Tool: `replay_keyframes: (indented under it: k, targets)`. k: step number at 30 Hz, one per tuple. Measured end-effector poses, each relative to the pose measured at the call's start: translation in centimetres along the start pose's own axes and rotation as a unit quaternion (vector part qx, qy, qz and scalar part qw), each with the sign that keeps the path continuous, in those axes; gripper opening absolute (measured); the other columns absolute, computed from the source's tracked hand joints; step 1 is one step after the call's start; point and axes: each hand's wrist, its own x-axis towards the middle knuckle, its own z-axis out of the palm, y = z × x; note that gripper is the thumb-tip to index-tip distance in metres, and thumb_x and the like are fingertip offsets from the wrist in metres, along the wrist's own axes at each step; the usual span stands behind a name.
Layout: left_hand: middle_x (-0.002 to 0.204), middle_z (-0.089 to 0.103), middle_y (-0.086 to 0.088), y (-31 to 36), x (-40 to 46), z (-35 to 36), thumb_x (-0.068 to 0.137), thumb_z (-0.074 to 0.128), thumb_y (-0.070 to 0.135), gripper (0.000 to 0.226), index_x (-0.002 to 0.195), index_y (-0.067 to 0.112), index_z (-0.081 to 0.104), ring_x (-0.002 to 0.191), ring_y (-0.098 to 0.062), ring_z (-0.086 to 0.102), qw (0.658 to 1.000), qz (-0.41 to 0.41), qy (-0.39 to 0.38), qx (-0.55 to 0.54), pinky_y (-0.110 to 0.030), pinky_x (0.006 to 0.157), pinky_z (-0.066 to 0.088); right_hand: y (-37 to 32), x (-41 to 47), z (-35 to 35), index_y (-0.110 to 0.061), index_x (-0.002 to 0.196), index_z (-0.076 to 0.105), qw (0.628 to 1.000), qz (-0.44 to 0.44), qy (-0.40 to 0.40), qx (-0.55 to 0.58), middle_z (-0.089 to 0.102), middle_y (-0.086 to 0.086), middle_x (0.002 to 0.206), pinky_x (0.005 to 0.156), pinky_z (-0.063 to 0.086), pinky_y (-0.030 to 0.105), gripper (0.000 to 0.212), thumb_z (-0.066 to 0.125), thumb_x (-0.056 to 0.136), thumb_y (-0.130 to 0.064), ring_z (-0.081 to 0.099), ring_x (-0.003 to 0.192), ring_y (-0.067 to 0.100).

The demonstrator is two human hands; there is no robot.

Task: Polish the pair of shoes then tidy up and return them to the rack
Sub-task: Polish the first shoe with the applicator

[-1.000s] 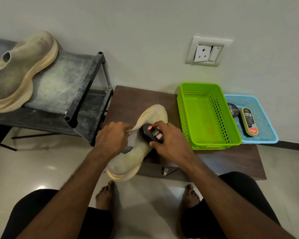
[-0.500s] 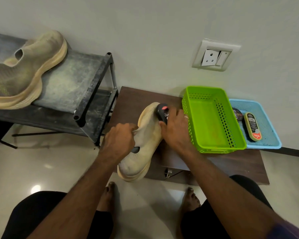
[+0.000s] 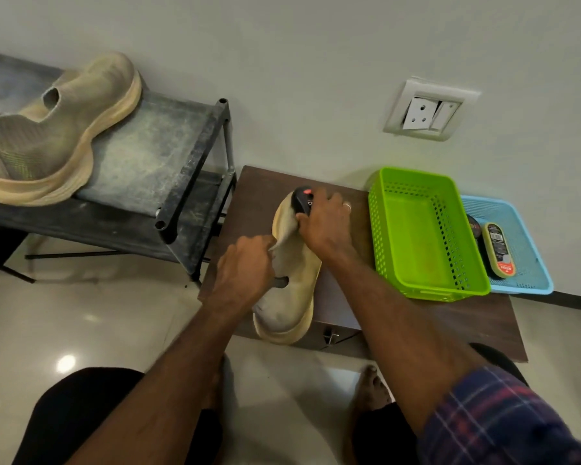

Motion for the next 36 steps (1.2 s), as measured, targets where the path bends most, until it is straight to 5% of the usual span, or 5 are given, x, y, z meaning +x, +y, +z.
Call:
replay_keyframes:
  k: [6,12,17,23,36]
  targets:
    - [0.102,0.067,-0.011,0.1,0.3,-0.3,0.091,0.065,0.023,0.024,0.113,0.016,0.067,0.096,-0.034,0.066,0.999,-0.020,-0.002,-0.032,-0.041,0.075,0.053,1.0,0.7,-2.3,-0.014,0.129,0.048,0.996,0.030,0.038,0.071,0.056,0.019,0.120,0.093,0.043,0.042,0.055,0.071,0.085,-0.039,0.054,0.111,0.039]
    - [0.086,0.059,-0.002,0.4,0.1,-0.5,0.091,0.066,0.025,0.015,0.103,0.017,0.065,0.088,-0.028,0.065,0.999,-0.019,-0.016,-0.028,-0.039,0.072,0.055,-0.5,-3.7,-0.8,-0.024,0.136,0.045,0.991,-0.117,-0.033,0.062,0.053,0.013,0.128,0.093,0.043,0.040,0.056,0.070,0.087,-0.032,0.051,0.112,0.033]
    - [0.106,0.067,-0.009,0.4,0.1,-0.4,0.096,0.057,0.021,0.022,0.116,0.017,0.065,0.098,-0.032,0.065,0.999,-0.035,0.007,-0.028,-0.046,0.083,0.057,1.2,2.7,-1.2,-0.018,0.135,0.043,0.998,-0.030,0.016,-0.057,0.050,0.018,0.127,0.095,0.040,0.041,0.054,0.068,0.088,-0.027,0.048,0.115,0.039]
    - [0.099,0.067,-0.009,0.5,0.5,-0.6,0.092,0.063,0.023,0.019,0.109,0.017,0.066,0.092,-0.032,0.065,0.999,-0.035,0.001,-0.037,-0.044,0.078,0.057,0.7,-1.5,-2.3,-0.018,0.130,0.050,0.995,-0.039,-0.035,0.081,0.058,0.017,0.121,0.095,0.042,0.043,0.052,0.070,0.086,-0.037,0.054,0.112,0.037]
    - [0.106,0.067,-0.007,0.0,1.0,-0.3,0.093,0.054,0.020,0.024,0.115,0.020,0.065,0.095,-0.030,0.064,0.996,-0.056,0.033,-0.054,-0.044,0.080,0.057,1.9,-0.7,-3.6,-0.015,0.128,0.049,0.997,0.014,0.001,0.082,0.057,0.019,0.119,0.094,0.045,0.044,0.050,0.067,0.088,-0.038,0.055,0.110,0.040]
